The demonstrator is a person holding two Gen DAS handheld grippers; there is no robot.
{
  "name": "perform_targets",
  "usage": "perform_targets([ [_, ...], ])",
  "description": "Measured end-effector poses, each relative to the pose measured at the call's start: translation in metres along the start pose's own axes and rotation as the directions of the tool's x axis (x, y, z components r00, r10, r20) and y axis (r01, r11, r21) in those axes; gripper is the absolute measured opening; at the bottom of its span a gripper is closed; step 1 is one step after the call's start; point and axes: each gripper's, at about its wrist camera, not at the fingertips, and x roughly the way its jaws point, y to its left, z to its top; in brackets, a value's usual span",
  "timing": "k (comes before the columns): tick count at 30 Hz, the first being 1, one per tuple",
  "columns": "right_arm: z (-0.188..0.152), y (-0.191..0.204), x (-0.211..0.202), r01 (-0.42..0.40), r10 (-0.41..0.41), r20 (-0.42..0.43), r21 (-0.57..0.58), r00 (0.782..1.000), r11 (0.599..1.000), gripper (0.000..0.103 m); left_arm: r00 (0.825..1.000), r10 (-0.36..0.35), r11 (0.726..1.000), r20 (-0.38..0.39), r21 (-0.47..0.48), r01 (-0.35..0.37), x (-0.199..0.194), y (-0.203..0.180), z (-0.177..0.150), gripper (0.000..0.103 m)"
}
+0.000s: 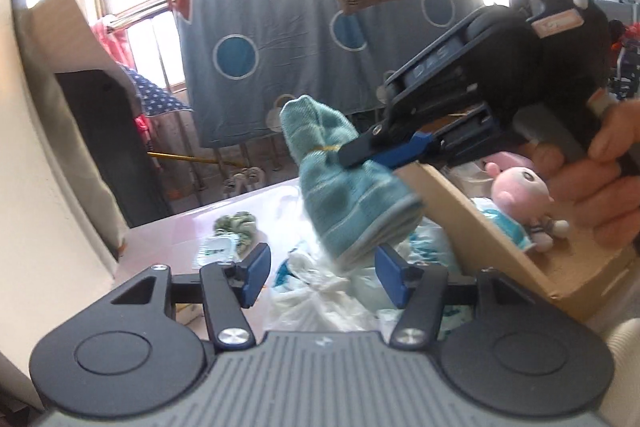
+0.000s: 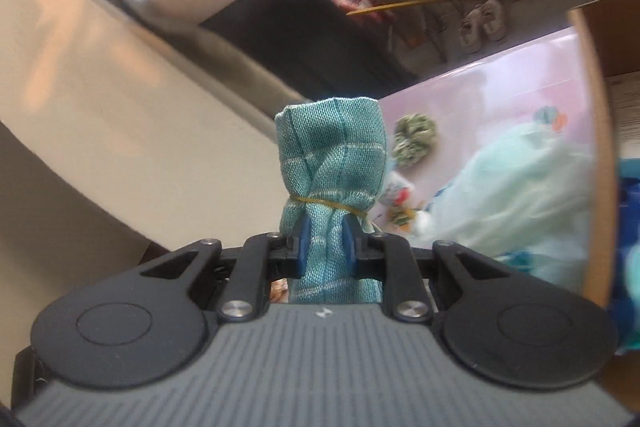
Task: Organize soft objects
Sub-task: 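Carry the teal towel with the right gripper over the cardboard box, then lower the teal towel into the box and open the right gripper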
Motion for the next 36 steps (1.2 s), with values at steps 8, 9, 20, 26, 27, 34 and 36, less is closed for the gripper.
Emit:
perform_targets([
  [8, 0.003, -0.068, -0.170, 0.275, -0.276, 0.204, 0.033, 0.939, 0.961, 0.015, 0.994, -0.052, 0.999, -0.100, -0.001, 0.052, 0.016, -0.028, -0.011, 0.061],
  [9, 0.004, -0.075, -0.183, 0.314, -0.315, 0.208, 0.038, 0.926, 0.949, 0.015, 0.993, -0.047, 0.999, -0.110, -0.007, 0.046, 0.017, -0.028, -0.008, 0.061],
  [20, -0.005, -0.059, -0.124, 0.342, -0.337, 0.074, -0.078, 0.939, 0.936, 0.045, 0.986, 0.039, 0.996, -0.164, -0.072, -0.051, 0.004, 0.013, -0.010, 0.061],
  [26, -0.001, -0.019, -0.052, 0.350, -0.362, -0.033, -0.186, 0.931, 0.918, 0.080, 0.980, 0.068, 0.989, -0.189, -0.115, -0.091, 0.000, 0.036, -0.019, 0.061],
  [27, -0.002, -0.016, -0.044, 0.371, -0.388, -0.051, -0.203, 0.920, 0.906, 0.080, 0.979, 0.068, 0.989, -0.190, -0.119, -0.092, 0.000, 0.039, -0.020, 0.061],
  [34, -0.016, -0.022, -0.030, 0.415, -0.443, -0.155, -0.184, 0.883, 0.891, 0.018, 0.981, 0.060, 0.986, -0.186, -0.145, -0.088, -0.004, 0.050, -0.029, 0.061],
  [36, -0.019, -0.018, -0.043, 0.405, -0.429, -0.128, -0.176, 0.894, 0.897, 0.015, 0.980, 0.053, 0.984, -0.190, -0.155, -0.084, -0.004, 0.053, -0.033, 0.061],
])
